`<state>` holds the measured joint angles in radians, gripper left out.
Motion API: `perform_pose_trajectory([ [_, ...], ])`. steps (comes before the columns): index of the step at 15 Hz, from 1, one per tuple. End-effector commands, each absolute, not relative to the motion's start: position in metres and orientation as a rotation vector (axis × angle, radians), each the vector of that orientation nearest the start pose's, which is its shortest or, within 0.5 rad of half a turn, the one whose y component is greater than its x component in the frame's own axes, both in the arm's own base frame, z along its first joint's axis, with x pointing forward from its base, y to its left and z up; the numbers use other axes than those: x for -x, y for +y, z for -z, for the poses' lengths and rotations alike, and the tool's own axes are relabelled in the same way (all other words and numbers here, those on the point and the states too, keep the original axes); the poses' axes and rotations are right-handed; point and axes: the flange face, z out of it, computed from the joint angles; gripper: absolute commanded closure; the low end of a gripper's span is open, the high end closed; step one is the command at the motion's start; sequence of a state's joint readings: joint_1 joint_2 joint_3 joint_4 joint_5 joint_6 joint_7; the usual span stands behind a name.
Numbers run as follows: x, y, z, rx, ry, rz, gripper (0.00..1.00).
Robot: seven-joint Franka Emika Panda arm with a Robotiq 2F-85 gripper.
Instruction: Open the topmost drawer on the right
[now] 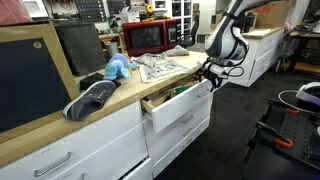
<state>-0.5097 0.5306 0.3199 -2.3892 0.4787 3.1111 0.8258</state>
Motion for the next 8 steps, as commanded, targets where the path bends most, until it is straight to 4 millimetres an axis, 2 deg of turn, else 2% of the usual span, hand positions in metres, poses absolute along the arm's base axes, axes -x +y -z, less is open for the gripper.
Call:
perform_pose_trajectory([
  [1, -0.469, -0.124, -0.120, 2.127, 2.016, -0.002, 0.00],
  [3, -0.465, -0.126, -0.124, 2.157, 1.997, -0.044, 0.00],
  [8, -0.465, -0.136, -0.157, 2.118, 1.943, -0.080, 0.00],
])
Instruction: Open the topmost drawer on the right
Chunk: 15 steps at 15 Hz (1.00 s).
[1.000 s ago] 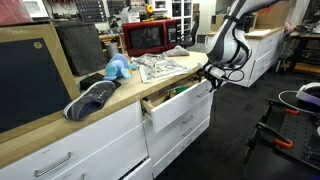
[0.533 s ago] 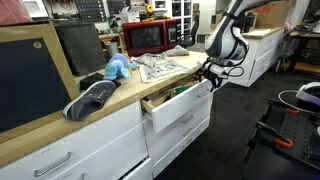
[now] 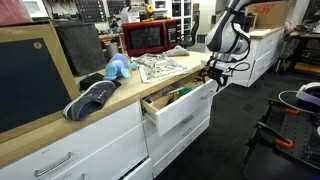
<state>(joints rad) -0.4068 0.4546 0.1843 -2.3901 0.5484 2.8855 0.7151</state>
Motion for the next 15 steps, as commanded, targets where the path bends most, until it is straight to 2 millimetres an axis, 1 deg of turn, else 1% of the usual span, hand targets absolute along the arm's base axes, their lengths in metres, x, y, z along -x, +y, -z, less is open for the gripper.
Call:
perform_pose_trajectory([
  [1, -0.464, -0.139, -0.165, 2.097, 1.939, -0.074, 0.00],
  [3, -0.462, -0.143, -0.174, 2.077, 1.930, -0.056, 0.00],
  [5, -0.464, -0.143, -0.175, 2.070, 1.943, -0.003, 0.00],
  [7, -0.464, -0.138, -0.165, 2.089, 1.954, 0.026, 0.00],
  [9, -0.462, -0.132, -0.152, 2.111, 1.952, 0.056, 0.00],
  [12, -0.458, -0.121, -0.124, 2.150, 1.961, 0.131, 0.00],
  [15, -0.451, -0.116, -0.109, 2.198, 1.939, 0.189, 0.00],
])
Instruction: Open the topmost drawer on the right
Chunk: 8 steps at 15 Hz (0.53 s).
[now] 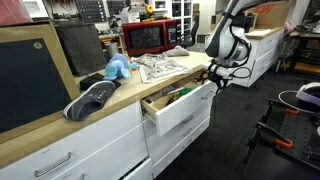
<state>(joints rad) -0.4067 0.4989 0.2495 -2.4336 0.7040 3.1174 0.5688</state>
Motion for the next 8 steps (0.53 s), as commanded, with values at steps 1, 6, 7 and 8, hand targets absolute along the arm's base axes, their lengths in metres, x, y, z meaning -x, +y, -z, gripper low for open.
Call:
perform_pose_trajectory([
  [1, -0.449, -0.115, -0.107, 2.212, 1.934, 0.197, 0.00],
  [6, -0.429, -0.119, -0.115, 2.295, 1.880, 0.146, 0.00],
  [7, -0.424, -0.119, -0.118, 2.311, 1.866, 0.139, 0.00],
  [8, -0.420, -0.119, -0.119, 2.323, 1.856, 0.134, 0.00],
])
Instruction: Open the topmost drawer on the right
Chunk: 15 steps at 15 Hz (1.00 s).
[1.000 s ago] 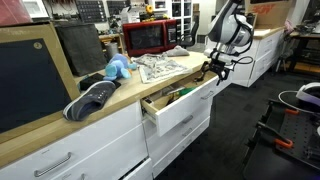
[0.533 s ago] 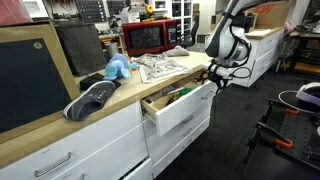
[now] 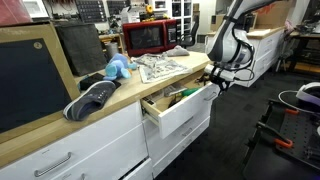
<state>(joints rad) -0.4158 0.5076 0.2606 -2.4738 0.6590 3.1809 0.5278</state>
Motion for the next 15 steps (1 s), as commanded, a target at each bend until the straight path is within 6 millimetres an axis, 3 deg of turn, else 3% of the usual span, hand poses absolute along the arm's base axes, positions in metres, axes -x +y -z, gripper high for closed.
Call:
perform_pose_trajectory([
  [1, -0.413, -0.120, -0.121, 2.344, 1.839, 0.119, 0.00],
  [10, -0.365, -0.130, -0.137, 2.490, 1.692, 0.016, 0.00],
  [15, -0.389, -0.148, -0.183, 2.468, 1.556, 0.188, 0.00],
])
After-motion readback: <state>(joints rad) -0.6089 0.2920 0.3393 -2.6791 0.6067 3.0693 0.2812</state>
